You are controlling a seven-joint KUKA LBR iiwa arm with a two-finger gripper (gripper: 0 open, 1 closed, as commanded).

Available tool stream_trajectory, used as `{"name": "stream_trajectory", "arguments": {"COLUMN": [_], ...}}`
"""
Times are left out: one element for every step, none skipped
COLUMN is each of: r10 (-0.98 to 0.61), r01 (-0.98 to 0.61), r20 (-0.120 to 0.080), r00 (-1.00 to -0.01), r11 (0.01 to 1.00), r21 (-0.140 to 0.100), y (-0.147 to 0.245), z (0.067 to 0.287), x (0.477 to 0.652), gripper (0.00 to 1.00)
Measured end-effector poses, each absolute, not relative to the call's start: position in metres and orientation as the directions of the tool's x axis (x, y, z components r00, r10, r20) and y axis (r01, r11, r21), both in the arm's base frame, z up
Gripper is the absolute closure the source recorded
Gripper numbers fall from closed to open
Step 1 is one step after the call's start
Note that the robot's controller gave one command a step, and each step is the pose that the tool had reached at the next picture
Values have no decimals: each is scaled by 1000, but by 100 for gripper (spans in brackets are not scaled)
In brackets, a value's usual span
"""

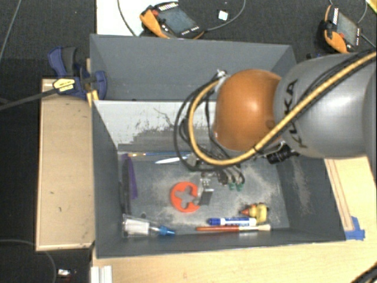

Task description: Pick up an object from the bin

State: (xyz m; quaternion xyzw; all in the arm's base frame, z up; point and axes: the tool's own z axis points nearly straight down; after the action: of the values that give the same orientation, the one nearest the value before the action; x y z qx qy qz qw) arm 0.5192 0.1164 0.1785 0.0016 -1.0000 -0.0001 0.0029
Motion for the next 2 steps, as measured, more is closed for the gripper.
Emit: {"name": "stream_trajectory", "arguments": {"r10": [4,27], "r01": [4,27], "r20": [-2,0], "r00": [-1000,-1000], "r11": [1000,1000], "r21": [1,2], "y": [116,98], "z": [183,70], "x": [521,520], "gripper": [0,0]}}
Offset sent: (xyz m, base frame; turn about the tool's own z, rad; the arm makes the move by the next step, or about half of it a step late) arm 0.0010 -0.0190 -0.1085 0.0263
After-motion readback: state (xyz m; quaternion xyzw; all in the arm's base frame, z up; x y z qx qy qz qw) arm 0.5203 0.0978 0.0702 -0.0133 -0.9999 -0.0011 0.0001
